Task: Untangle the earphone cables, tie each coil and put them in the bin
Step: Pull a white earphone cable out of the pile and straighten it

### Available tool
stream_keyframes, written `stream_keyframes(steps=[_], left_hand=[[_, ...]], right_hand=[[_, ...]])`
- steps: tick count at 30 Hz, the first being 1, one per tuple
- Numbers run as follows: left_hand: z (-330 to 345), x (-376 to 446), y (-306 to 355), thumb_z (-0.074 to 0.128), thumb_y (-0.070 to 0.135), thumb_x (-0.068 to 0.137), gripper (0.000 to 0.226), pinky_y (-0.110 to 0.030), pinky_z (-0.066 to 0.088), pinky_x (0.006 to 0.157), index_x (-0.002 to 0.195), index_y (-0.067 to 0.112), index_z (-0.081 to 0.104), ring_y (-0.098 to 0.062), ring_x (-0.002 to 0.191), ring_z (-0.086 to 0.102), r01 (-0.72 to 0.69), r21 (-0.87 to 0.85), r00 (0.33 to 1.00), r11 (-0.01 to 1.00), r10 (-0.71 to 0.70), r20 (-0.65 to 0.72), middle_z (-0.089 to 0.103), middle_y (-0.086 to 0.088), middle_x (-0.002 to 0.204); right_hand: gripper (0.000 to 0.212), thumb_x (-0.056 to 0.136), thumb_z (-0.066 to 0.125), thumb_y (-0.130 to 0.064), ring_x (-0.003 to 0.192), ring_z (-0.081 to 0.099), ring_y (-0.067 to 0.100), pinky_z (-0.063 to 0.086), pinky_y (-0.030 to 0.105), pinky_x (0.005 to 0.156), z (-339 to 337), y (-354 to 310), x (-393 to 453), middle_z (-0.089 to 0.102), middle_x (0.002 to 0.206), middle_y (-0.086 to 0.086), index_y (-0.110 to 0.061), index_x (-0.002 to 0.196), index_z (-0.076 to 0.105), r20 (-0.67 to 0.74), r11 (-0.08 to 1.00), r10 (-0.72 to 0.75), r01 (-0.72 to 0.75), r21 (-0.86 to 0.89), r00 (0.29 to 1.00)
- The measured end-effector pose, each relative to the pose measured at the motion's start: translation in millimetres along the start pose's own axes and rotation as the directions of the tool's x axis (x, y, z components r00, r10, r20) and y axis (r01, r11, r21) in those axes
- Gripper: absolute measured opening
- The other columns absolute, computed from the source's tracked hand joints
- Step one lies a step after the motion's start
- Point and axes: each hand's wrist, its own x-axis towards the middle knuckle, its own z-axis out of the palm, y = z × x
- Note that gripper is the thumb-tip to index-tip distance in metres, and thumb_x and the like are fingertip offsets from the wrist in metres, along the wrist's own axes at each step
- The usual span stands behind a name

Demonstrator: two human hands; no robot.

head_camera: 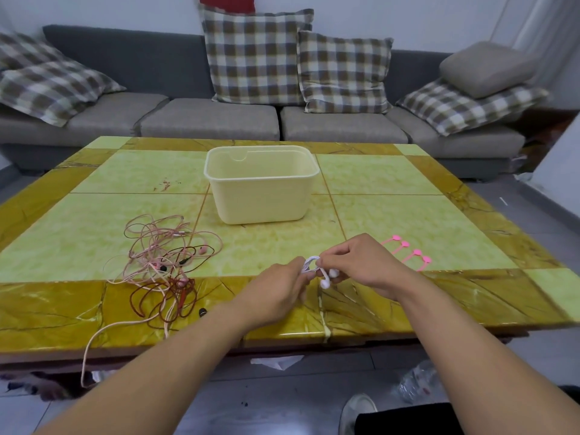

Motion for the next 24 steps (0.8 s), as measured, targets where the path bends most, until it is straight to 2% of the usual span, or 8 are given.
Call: stream_keyframes(steps=[2, 4, 7, 9, 12, 18, 21, 24], left_hand=[[4, 2, 7, 0.037, 0.038, 0.108, 0.029, -0.035, 0.046, 0.067, 0.089, 0.02, 0.05, -0.01, 0.064, 0.052, 0.055, -0.177, 0.998, 0.983, -0.047, 0.048, 0.059, 0.007, 0.073], [4, 3, 15, 0.039, 0.037, 0.108, 0.031, -0.03, 0.043, 0.068, 0.085, 0.023, 0.053, -0.01, 0.067, 0.048, 0.089, -0.253, 0.996, 0.963, -0.08, 0.045, 0.053, 0.009, 0.072], [1, 7, 24, 0.037, 0.04, 0.108, 0.043, -0.02, 0.036, 0.055, 0.082, 0.021, 0.066, -0.006, 0.056, 0.041, 0.158, -0.412, 0.987, 0.897, -0.145, 0.063, 0.046, 0.013, 0.06], [0, 10, 27, 0.033, 0.048, 0.108, 0.056, -0.022, 0.03, 0.05, 0.085, 0.016, 0.073, -0.006, 0.049, 0.034, 0.251, -0.491, 0.968, 0.834, -0.218, 0.125, 0.041, 0.014, 0.055], [6, 13, 34, 0.034, 0.054, 0.106, 0.061, -0.024, 0.027, 0.049, 0.08, 0.014, 0.073, -0.01, 0.049, 0.03, 0.375, -0.582, 0.927, 0.722, -0.275, 0.256, 0.038, 0.009, 0.057], [11, 14, 44, 0.041, 0.041, 0.108, 0.037, -0.023, 0.037, 0.049, 0.085, 0.015, 0.054, -0.017, 0.055, 0.053, 0.486, -0.746, 0.874, 0.456, -0.228, 0.43, 0.068, -0.007, 0.078], [13, 17, 50, 0.041, 0.036, 0.108, 0.031, -0.019, 0.027, 0.043, 0.085, 0.016, 0.049, -0.01, 0.048, 0.028, 0.504, -0.785, 0.863, 0.36, -0.189, 0.468, 0.04, 0.002, 0.06], [13, 22, 53, 0.038, 0.033, 0.109, 0.029, -0.019, 0.015, 0.041, 0.091, 0.015, 0.051, -0.007, 0.048, 0.015, 0.509, -0.772, 0.86, 0.38, -0.183, 0.477, 0.022, 0.005, 0.06]], right_hand=[[0.014, 0.084, 0.071, -0.011, 0.064, 0.058, 0.012, 0.06, 0.04, 0.084, -3, 4, -2, 0.064, 0.064, 0.006, -0.008, 0.075, 0.081, -0.005, 1.0, -0.007, 0.007, -0.015, 1.0], [0.014, 0.083, 0.071, -0.014, 0.064, 0.057, 0.011, 0.059, 0.042, 0.083, -6, 9, -3, 0.064, 0.066, 0.006, -0.008, 0.077, 0.081, -0.008, 1.0, -0.004, 0.004, -0.017, 1.0], [0.012, 0.081, 0.074, -0.019, 0.063, 0.06, 0.011, 0.051, 0.038, 0.073, -13, 16, -5, 0.068, 0.069, 0.007, -0.012, 0.078, 0.082, -0.032, 1.0, 0.003, -0.003, -0.008, 0.999], [0.011, 0.082, 0.075, -0.019, 0.065, 0.061, 0.01, 0.054, 0.036, 0.071, -17, 20, -7, 0.075, 0.078, 0.009, -0.012, 0.078, 0.083, -0.035, 1.0, -0.011, 0.011, -0.017, 0.999], [0.013, 0.087, 0.073, -0.016, 0.07, 0.059, 0.008, 0.059, 0.039, 0.08, -22, 24, -13, 0.077, 0.092, 0.014, -0.007, 0.081, 0.081, -0.034, 0.994, -0.084, 0.081, -0.074, 0.996], [0.011, 0.087, 0.075, -0.021, 0.07, 0.06, 0.007, 0.058, 0.044, 0.084, -30, 37, -15, 0.078, 0.08, 0.001, -0.016, 0.081, 0.083, -0.077, 0.989, -0.117, 0.109, -0.098, 0.99], [0.01, 0.088, 0.076, -0.023, 0.059, 0.05, 0.006, 0.048, 0.033, 0.063, -35, 39, -17, 0.07, 0.066, -0.009, -0.02, 0.081, 0.083, -0.097, 0.988, -0.118, 0.106, -0.116, 0.988], [0.012, 0.089, 0.075, -0.025, 0.056, 0.035, 0.011, 0.029, 0.027, 0.055, -41, 40, -20, 0.053, 0.055, -0.01, -0.023, 0.08, 0.082, -0.085, 0.981, -0.141, 0.128, -0.143, 0.986]])
